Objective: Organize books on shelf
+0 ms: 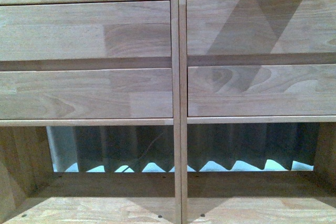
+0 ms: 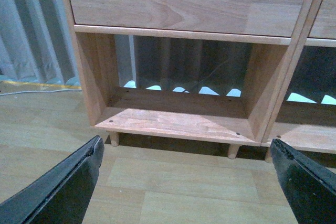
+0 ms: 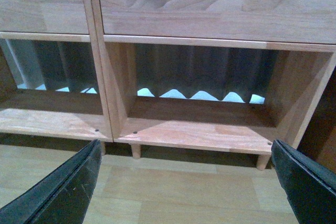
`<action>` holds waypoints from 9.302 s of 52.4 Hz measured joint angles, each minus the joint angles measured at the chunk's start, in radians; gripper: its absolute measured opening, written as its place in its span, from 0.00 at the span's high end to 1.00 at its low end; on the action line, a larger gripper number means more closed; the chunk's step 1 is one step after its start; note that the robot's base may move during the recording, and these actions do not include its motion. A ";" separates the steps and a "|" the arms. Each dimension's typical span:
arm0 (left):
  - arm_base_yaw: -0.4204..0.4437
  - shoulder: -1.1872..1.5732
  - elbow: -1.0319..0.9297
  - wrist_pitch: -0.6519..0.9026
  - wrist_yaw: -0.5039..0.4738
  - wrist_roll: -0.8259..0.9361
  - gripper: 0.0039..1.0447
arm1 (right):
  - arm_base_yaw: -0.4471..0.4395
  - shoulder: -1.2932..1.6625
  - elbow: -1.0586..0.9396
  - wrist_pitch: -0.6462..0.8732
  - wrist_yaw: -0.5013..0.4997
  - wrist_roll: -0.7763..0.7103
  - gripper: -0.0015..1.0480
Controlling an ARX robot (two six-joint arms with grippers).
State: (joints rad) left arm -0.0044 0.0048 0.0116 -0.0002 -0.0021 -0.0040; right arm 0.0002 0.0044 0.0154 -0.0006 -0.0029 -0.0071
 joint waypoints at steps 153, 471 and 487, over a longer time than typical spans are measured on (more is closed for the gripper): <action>0.000 0.000 0.000 0.000 0.002 0.000 0.06 | -0.063 1.774 1.300 0.474 -0.047 1.155 0.93; -0.194 2.504 2.827 -0.135 0.042 0.149 0.94 | -0.643 0.622 0.240 1.315 -1.070 1.248 0.07; -0.237 2.520 2.879 -0.161 -0.036 0.122 0.94 | -0.639 0.638 0.237 1.395 -1.070 1.284 0.07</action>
State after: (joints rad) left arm -0.2413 2.5244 2.8906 -0.1608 -0.0383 0.1184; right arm -0.6388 0.6426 0.2527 1.3945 -1.0729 1.2770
